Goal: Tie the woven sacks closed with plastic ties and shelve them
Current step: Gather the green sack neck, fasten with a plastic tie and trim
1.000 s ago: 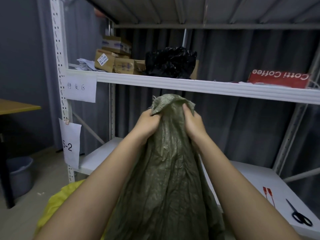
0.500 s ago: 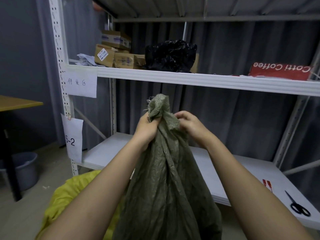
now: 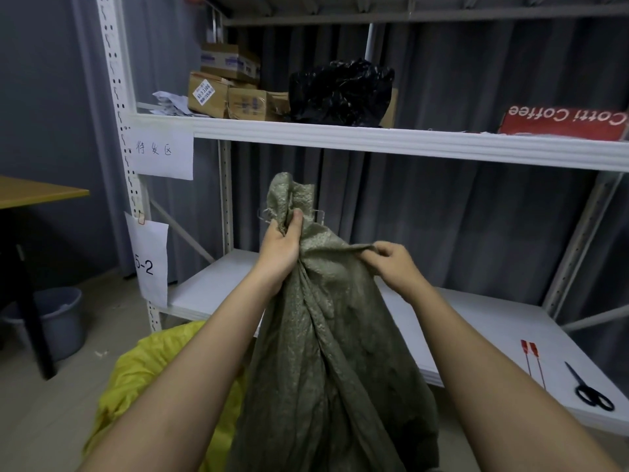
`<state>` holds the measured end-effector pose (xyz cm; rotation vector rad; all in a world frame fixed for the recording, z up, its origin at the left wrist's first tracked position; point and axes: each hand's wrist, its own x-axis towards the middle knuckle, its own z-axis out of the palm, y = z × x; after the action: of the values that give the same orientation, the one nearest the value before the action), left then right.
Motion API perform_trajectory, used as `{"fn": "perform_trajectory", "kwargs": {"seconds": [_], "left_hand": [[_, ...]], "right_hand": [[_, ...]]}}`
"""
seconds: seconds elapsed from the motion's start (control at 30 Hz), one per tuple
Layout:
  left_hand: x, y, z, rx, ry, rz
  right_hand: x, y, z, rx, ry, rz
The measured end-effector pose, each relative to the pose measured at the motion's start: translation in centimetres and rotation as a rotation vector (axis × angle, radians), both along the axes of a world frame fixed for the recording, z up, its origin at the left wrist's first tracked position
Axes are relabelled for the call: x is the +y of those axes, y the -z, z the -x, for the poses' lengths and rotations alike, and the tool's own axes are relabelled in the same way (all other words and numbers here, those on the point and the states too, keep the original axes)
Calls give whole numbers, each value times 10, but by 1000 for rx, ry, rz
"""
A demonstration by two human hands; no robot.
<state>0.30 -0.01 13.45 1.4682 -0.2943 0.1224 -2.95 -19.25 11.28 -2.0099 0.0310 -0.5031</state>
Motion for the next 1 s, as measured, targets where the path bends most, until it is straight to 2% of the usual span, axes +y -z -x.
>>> {"fn": "perform_trajectory", "kwargs": {"seconds": [0.07,0.2,0.3,0.4,0.57,0.77,0.83,1.0], "left_hand": [[3,4,-2,-9,-8,-47],[7,7,-3,-19,-13,-111],[7,3,0,-84,-67,-49],[7,-2,1,-89,-35,40],[6,6,-4,-61,-93,42],[14,26,-3,-63,-90,-9],[17,30,-2,-58,-105,-3],[17,27,2,-38,-75,-7]], "right_hand": [[6,-7,1,-142,62,-52],[24,-31,1,-518,205,-9],[30,-40,5,-603,180,2],[27,-44,10,-457,82,-16],[17,-39,15,21,-118,-50],[7,-24,20,220,-356,-134],[10,-23,21,115,-297,-96],[23,-30,12,-521,185,69]]}}
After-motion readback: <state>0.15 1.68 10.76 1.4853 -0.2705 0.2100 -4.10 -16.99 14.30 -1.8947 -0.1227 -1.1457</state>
